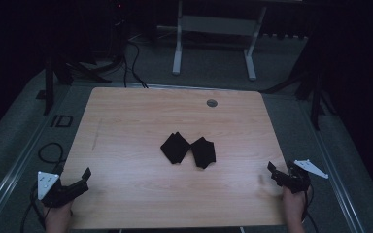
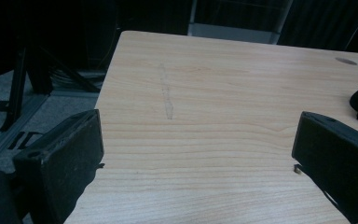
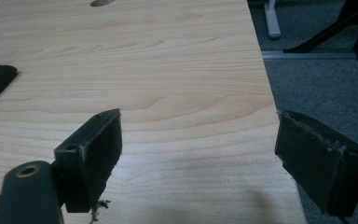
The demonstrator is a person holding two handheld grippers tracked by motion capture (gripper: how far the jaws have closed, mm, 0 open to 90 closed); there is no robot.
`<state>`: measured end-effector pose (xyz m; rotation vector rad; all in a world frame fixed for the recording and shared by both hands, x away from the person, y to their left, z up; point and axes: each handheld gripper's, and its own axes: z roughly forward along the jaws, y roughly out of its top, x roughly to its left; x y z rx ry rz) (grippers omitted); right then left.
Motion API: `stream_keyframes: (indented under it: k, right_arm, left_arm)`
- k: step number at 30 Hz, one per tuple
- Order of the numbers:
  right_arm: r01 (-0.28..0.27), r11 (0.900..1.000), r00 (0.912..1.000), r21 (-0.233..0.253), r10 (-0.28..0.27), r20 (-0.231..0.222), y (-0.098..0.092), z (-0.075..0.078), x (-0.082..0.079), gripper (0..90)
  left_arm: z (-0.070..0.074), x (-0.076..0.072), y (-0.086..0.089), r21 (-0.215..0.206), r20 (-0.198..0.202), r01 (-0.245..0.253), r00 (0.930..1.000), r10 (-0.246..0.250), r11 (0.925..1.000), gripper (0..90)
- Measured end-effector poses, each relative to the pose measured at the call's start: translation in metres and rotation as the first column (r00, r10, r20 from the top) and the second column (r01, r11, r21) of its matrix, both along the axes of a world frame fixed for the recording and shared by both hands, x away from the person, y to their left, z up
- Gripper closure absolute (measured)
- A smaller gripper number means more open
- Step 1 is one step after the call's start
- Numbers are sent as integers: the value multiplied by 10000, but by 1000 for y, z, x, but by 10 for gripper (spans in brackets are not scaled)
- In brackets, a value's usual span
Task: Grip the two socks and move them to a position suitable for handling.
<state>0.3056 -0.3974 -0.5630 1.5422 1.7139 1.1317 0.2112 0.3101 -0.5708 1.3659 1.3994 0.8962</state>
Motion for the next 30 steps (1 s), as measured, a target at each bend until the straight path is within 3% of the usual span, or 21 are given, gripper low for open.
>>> stream_keyframes:
  k: [9,10,11,12,15,18,22,24,30]
  right_arm:
    - [-571,9981,9981,-213,566,-247,2,1,1,140]
    - [-650,9978,9974,-92,647,-329,1,1,1,140]
    - [-881,9938,9946,673,915,-482,0,3,1,135]
    - [-941,9932,9939,685,977,-514,0,4,1,134]
    - [-1032,9946,9934,67,1034,-498,4,7,1,136]
    - [-1166,9931,9911,-133,1155,-664,7,6,2,137]
    - [-1663,9861,9826,-22,1655,-840,14,7,4,136]
    - [-2045,9788,9736,-102,2023,-1059,23,8,7,133]
    - [-2766,9607,9576,-228,2736,-898,43,14,17,129]
  left_arm:
    - [2,0,-3,197,164,87,9998,-90,9998,23]
    - [2,0,-3,197,164,87,9998,-90,9998,23]
    - [2,0,-7,445,52,223,9997,-226,9988,23]
    - [3,0,-9,475,47,302,9995,-304,9984,23]
    - [4,0,-14,453,109,531,9985,-536,9976,23]
    - [6,0,-19,307,185,940,9953,-946,9951,23]
    - [7,0,-25,254,15,1373,9905,-1374,9902,23]
    - [7,0,-32,237,-34,1577,9875,-1577,9872,23]
    - [8,0,-44,587,-206,1702,9854,-1693,9837,23]
